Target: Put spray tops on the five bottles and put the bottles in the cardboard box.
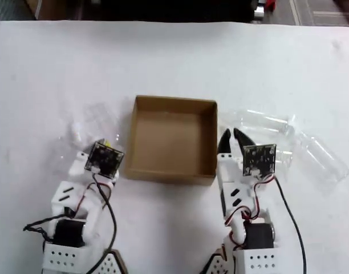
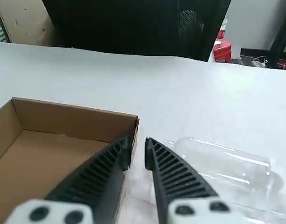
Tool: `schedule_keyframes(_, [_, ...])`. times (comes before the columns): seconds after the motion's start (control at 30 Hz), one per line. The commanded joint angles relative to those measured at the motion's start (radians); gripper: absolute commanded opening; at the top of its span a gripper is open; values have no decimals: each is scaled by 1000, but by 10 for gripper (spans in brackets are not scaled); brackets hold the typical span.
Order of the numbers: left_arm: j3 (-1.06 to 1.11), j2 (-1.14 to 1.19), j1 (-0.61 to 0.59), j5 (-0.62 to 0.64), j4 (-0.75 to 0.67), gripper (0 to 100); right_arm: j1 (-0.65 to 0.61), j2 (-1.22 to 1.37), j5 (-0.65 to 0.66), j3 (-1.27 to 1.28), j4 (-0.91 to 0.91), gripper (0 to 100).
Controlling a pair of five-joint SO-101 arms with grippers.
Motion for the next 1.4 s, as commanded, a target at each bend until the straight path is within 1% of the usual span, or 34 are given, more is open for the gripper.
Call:
schedule_keyframes(0.0, [-15,-7,1,5,-20,24,-10,-5,-11,15,-2,45])
schedule_keyframes(0.17, [-15,-7,1,11,0,24,2,-7,-6,25,-2,45])
schedule_keyframes(0.33, [-23,-7,12,5,-52,24,76,1,-6,34,-39,45])
schedule_keyframes(0.4, [-87,-1,13,3,-48,24,84,1,-5,46,-39,45])
schedule_keyframes(0.57, [-351,2,97,-74,72,24,81,1,-5,51,-36,46])
schedule_keyframes(0.63, [-457,35,101,-74,86,24,84,1,-5,51,-36,46])
schedule_keyframes(0.73, [-620,182,101,-74,92,23,84,-2,-5,51,-36,48])
schedule_keyframes(0.83, [-804,423,104,-66,86,23,84,-4,-5,52,-36,49])
schedule_keyframes(0.97, [-1025,763,99,58,100,23,84,-5,-5,52,-36,49])
schedule_keyframes(1.03, [-1086,895,101,66,143,23,85,-5,-5,54,-36,49])
schedule_keyframes(1.13, [-1091,1006,102,75,183,23,85,-7,-5,66,-45,49])
schedule_keyframes(1.2, [-1043,1023,102,75,163,23,85,-7,3,68,-47,49])
schedule_keyframes(1.27, [-968,1009,102,75,107,24,79,-5,58,68,-47,46])
schedule_keyframes(1.37, [-824,963,107,92,-61,24,58,1,92,68,-62,45])
